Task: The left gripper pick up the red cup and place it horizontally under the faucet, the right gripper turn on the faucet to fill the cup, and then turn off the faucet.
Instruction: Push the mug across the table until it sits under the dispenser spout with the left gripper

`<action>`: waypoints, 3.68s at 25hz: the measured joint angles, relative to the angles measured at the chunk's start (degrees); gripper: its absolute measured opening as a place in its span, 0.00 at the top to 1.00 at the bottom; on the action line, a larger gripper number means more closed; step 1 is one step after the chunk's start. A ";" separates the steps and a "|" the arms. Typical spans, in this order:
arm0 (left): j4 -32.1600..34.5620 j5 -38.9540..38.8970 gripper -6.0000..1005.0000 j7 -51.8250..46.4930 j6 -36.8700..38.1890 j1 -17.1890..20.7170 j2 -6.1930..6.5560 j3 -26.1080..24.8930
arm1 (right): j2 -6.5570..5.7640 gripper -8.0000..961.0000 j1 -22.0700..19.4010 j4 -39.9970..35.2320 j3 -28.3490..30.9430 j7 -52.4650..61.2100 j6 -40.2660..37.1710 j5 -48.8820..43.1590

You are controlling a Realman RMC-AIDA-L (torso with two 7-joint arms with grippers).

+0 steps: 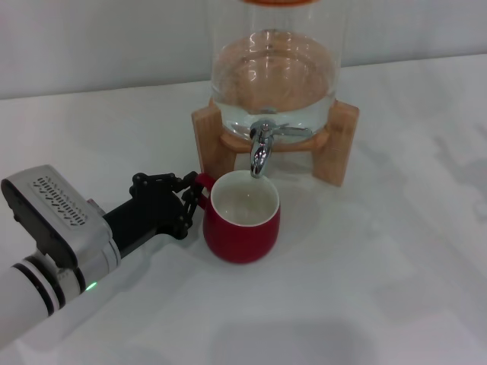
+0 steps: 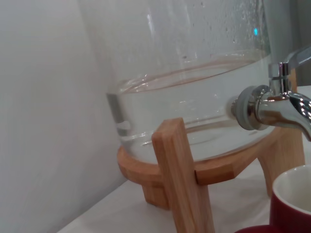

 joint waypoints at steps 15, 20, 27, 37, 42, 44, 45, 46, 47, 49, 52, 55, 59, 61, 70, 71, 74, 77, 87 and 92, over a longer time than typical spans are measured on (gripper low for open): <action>-0.04 0.04 0.90 -0.16 0.07 -0.50 0.13 -0.01 | 0.00 0.11 0.00 0.00 0.00 0.00 0.10 0.00; -0.05 -0.06 0.90 -0.66 0.38 -0.55 0.13 -0.01 | 0.00 0.11 0.08 0.00 0.00 0.00 0.16 0.00; -0.05 -0.06 0.87 -1.52 1.65 -0.70 0.13 -0.01 | 0.00 0.11 0.22 0.00 0.00 0.00 0.23 0.00; -0.03 0.54 0.77 -2.59 2.37 -0.91 0.28 -0.01 | 0.08 0.11 0.33 0.01 0.00 0.00 0.27 0.00; -0.03 1.67 0.77 -3.20 2.45 -1.25 0.31 0.02 | 0.09 0.11 0.35 0.00 0.00 0.00 0.36 0.00; -0.03 2.07 0.76 -3.29 2.46 -1.33 0.30 0.06 | 0.09 0.11 0.35 0.01 0.00 0.00 0.46 0.00; -0.04 2.16 0.76 -3.29 2.46 -1.33 0.29 0.07 | 0.09 0.11 0.35 0.01 0.00 0.00 0.48 0.00; -0.03 2.17 0.76 -3.29 2.47 -1.33 0.27 0.07 | 0.09 0.11 0.35 0.01 0.00 0.00 0.51 0.00; -0.03 2.17 0.76 -3.30 2.47 -1.33 0.25 0.11 | 0.09 0.11 0.35 0.01 0.00 0.00 0.51 0.00; -0.03 2.17 0.76 -3.34 2.47 -1.34 0.24 0.42 | 0.09 0.11 0.35 0.01 0.00 0.00 0.52 0.00; -0.03 2.17 0.76 -3.62 2.47 -1.39 0.23 0.63 | 0.09 0.11 0.35 0.00 0.00 0.00 0.53 0.00; -0.04 2.18 0.75 -3.93 2.47 -1.41 0.27 0.63 | 0.09 0.11 0.36 0.01 0.00 0.00 0.57 0.00; -0.03 2.17 0.73 -3.97 2.47 -1.41 0.25 0.62 | 0.09 0.11 0.43 0.00 0.00 0.00 0.61 0.00; -0.03 2.17 0.71 -3.98 2.47 -1.41 0.23 0.61 | 0.09 0.11 0.44 0.01 0.00 0.00 0.62 0.00; -0.18 2.14 0.62 -3.80 3.59 -1.03 0.11 0.60 | 0.09 0.11 0.44 0.01 0.02 0.00 0.62 0.00; -0.20 2.14 0.61 -3.85 3.70 -0.98 0.11 0.60 | 0.09 0.11 0.44 0.00 0.03 0.00 0.62 0.00; -0.23 2.12 0.58 -3.89 3.88 -0.90 0.11 0.60 | 0.09 0.11 0.44 0.01 0.05 0.00 0.62 0.00; -0.23 2.05 0.58 -3.88 4.32 -0.86 0.17 0.59 | 0.09 0.11 0.52 0.00 0.00 0.00 0.62 0.00; -0.22 2.05 0.58 -3.59 4.57 -0.27 0.30 0.43 | 0.09 0.11 0.52 0.00 0.00 0.00 0.62 0.00; -0.21 2.06 0.58 -3.49 4.58 -0.11 0.30 0.56 | 0.09 0.11 0.44 0.00 0.00 0.00 0.62 0.00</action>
